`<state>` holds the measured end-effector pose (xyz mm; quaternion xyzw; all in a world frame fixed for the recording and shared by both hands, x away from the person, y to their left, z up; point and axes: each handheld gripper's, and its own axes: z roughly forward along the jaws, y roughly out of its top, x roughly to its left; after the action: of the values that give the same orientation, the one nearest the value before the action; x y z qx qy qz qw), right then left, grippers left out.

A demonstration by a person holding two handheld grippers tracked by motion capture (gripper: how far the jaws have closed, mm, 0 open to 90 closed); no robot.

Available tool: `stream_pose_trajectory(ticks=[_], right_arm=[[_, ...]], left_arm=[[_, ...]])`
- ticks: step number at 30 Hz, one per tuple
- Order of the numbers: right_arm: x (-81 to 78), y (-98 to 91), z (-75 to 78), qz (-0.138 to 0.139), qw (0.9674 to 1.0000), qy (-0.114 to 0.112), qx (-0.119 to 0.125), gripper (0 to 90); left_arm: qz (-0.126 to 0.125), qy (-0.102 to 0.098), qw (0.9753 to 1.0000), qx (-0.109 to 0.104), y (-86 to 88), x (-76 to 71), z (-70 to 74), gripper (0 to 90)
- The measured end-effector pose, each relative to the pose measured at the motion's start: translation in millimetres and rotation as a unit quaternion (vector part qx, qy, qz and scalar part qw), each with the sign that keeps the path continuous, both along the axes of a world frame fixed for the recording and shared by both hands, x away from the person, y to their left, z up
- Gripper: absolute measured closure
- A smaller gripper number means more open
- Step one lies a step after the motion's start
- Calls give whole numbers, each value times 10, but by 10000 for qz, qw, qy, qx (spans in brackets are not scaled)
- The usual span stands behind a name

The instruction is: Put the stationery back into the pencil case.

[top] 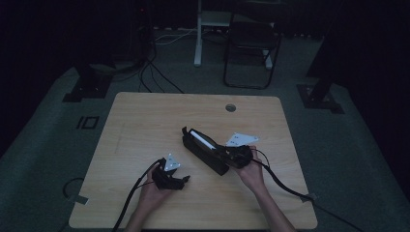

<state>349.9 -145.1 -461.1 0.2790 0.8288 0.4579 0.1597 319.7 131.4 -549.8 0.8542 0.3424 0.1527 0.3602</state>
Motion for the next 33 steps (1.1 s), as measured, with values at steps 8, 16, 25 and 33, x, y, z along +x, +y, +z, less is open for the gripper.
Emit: stream_pose_trajectory(ticks=[8,16,25,33], right_arm=[[67,19,-47,-92,9999,47,-45,788],[117,43,-105,-182,9997,80,-149,788],[174,64,-150,-235,9995,181,-120,788],[204,78,-185,-256,9993,229,-151,788]], left_arm=[[2,-1,10000,2,-1,0,0,250],[-6,2,10000,13,1,0,2,250],[-6,1,10000,16,0,1,2,250],[1,0,10000,6,-1,1,1,250]])
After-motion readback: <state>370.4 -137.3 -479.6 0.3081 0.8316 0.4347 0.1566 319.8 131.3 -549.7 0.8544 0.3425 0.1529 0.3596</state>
